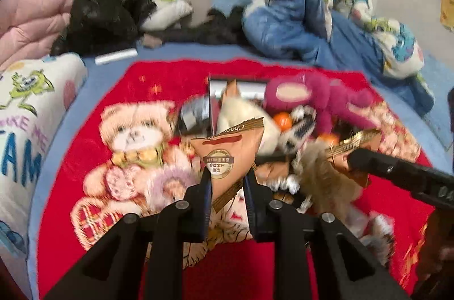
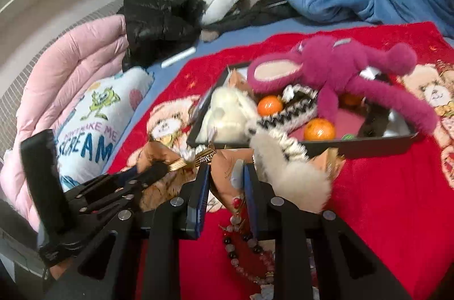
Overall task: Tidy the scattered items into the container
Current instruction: 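Carry both chocolate packets up over the black box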
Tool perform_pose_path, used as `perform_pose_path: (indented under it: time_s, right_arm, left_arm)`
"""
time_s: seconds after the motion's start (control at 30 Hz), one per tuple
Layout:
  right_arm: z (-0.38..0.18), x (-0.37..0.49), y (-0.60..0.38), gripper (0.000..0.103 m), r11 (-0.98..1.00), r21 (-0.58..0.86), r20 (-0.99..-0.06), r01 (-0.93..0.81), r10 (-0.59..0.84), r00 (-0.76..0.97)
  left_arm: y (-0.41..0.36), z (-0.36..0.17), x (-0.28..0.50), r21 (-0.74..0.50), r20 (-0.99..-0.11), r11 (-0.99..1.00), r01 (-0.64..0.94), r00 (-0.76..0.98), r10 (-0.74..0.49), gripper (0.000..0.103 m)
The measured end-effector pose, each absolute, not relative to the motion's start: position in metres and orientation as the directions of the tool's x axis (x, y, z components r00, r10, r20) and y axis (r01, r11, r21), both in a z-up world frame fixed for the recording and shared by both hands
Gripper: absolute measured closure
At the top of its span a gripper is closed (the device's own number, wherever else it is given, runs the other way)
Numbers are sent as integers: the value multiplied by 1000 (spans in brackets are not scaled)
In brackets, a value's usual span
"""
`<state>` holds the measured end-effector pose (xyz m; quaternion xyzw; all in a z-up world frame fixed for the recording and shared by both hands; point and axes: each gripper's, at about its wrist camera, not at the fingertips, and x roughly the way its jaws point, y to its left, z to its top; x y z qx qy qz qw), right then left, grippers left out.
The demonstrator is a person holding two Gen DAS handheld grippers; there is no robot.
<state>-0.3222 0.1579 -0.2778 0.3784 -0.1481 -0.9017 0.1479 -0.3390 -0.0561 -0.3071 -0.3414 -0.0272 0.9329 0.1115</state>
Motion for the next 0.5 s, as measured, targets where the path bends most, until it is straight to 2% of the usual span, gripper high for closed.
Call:
perform_pose_path:
  time_s: [0.23, 0.5]
  right_arm:
    - [-240, -306, 175, 80, -933, 338, -584, 125, -312, -749]
    - [-230, -300, 194, 80, -938, 336, -570, 83, -273, -775]
  left_arm:
    - [-52, -270, -324, -115, -588, -970, -213, -772, 239, 82]
    - [-54, -263, -323, -95, -593, -974, -208, -773, 223, 81]
